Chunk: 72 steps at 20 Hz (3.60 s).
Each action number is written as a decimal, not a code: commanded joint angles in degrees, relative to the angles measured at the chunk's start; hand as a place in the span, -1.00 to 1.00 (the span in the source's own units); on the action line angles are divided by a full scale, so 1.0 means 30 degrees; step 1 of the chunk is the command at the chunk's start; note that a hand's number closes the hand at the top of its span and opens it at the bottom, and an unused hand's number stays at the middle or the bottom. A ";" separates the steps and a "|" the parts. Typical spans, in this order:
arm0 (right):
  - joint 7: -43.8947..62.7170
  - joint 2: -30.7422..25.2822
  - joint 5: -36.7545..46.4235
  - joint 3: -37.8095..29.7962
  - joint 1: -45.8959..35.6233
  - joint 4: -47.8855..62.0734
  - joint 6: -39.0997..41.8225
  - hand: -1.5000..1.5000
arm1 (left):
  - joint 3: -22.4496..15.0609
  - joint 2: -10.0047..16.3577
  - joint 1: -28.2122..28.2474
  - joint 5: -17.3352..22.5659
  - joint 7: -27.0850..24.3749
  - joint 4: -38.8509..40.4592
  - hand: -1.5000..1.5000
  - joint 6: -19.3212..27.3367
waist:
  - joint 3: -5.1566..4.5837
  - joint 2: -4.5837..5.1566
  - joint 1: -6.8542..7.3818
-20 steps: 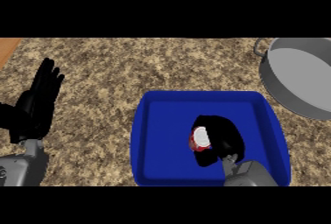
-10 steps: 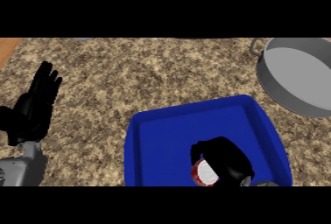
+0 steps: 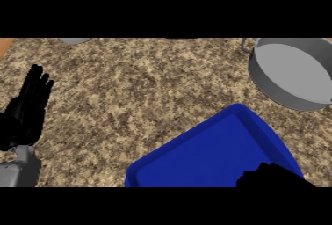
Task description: Pick the can from the tray and place it in the pot
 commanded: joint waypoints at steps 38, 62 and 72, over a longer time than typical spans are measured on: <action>-0.8388 -0.1548 -0.3689 -1.3232 -1.0641 2.0763 -0.7012 1.00 | -0.1240 -0.1136 -0.1821 -0.1049 0.0468 0.0322 0.00 -0.0423 | -0.0023 0.0576 0.2282; -1.3722 0.0502 -0.5136 -1.5143 -1.8265 3.5924 0.0996 -1.00 | -0.0535 -0.0745 -0.2541 -0.0369 0.0958 0.0454 0.00 -0.1090 | 0.0056 0.0798 0.2361; -1.1869 -0.3285 -0.6866 -1.6814 -1.8808 3.7154 0.5576 -1.00 | -0.0912 -0.1321 -0.2311 -0.0860 0.0313 0.0431 0.00 -0.0693 | 0.0112 0.0950 0.2456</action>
